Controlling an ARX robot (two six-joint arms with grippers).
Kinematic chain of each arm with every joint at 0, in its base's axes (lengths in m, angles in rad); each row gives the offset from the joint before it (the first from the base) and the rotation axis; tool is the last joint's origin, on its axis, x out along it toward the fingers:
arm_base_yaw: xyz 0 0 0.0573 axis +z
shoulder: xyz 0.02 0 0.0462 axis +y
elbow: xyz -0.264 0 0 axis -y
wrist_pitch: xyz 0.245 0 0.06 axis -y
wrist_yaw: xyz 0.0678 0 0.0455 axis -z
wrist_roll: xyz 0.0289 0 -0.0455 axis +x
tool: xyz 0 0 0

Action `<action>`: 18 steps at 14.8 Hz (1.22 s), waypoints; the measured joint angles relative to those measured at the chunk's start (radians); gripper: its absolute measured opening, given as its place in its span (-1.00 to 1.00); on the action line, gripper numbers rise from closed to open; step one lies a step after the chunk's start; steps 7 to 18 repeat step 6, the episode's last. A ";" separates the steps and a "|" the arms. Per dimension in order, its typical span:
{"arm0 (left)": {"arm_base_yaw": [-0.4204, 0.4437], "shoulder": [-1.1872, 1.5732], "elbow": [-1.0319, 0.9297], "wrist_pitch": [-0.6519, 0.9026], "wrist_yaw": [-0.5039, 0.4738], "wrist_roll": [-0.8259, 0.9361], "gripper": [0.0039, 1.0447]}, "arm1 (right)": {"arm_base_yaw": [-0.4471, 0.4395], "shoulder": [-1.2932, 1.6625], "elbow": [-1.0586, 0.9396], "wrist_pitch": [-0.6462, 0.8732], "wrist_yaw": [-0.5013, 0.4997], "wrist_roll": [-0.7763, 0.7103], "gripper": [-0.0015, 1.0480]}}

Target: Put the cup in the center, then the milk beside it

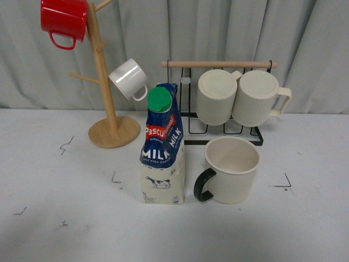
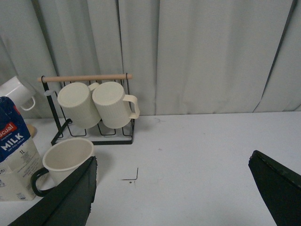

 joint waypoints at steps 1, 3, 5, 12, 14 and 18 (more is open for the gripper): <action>0.000 0.000 0.000 0.000 0.000 0.000 0.65 | 0.000 0.000 0.000 0.000 0.000 0.000 0.87; 0.000 0.000 0.000 0.000 0.000 0.001 0.87 | 0.000 0.000 0.000 0.000 0.000 0.000 0.87; 0.000 0.000 0.000 0.000 0.000 0.001 0.88 | 0.000 0.000 0.000 0.000 0.000 0.000 0.87; 0.000 0.000 0.000 0.000 0.000 0.001 0.88 | 0.000 0.000 0.000 0.000 0.000 0.000 0.87; 0.000 0.000 0.000 0.000 0.000 0.001 0.88 | 0.000 0.000 0.000 0.000 0.000 0.000 0.87; 0.000 0.000 0.000 0.000 0.000 0.001 0.88 | 0.000 0.000 0.000 0.000 0.000 0.000 0.87</action>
